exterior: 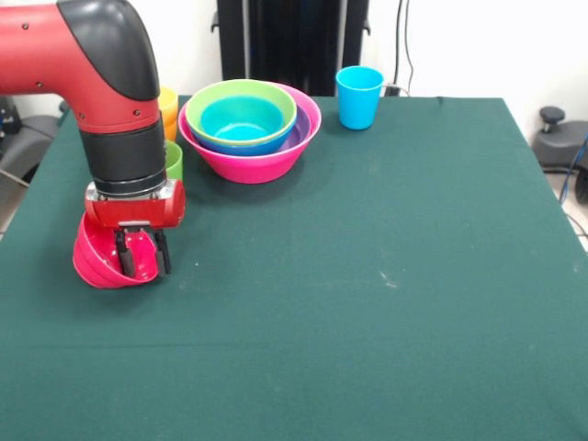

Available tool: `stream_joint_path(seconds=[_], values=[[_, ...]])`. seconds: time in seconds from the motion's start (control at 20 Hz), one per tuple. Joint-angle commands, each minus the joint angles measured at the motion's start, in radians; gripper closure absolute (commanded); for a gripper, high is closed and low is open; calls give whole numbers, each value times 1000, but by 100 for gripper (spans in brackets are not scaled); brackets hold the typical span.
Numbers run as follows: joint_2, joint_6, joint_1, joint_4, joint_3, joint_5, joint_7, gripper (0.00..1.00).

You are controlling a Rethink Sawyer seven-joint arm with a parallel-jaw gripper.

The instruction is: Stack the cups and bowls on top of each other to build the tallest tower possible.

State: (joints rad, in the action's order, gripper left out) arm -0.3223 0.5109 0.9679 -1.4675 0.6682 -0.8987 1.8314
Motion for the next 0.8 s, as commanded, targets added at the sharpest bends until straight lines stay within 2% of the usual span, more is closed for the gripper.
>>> stream_joint_path(seconds=[0.05,0.55,0.6,0.75,0.8], values=[[64,-53,-52,36,-64,-104,-127,100],[57,-28,-45,29,-64,-85,-139,100],[57,-26,-44,30,-63,-83,-139,0],[59,10,-44,36,-57,-62,-154,0],[59,-6,-41,37,-50,-62,-149,0]])
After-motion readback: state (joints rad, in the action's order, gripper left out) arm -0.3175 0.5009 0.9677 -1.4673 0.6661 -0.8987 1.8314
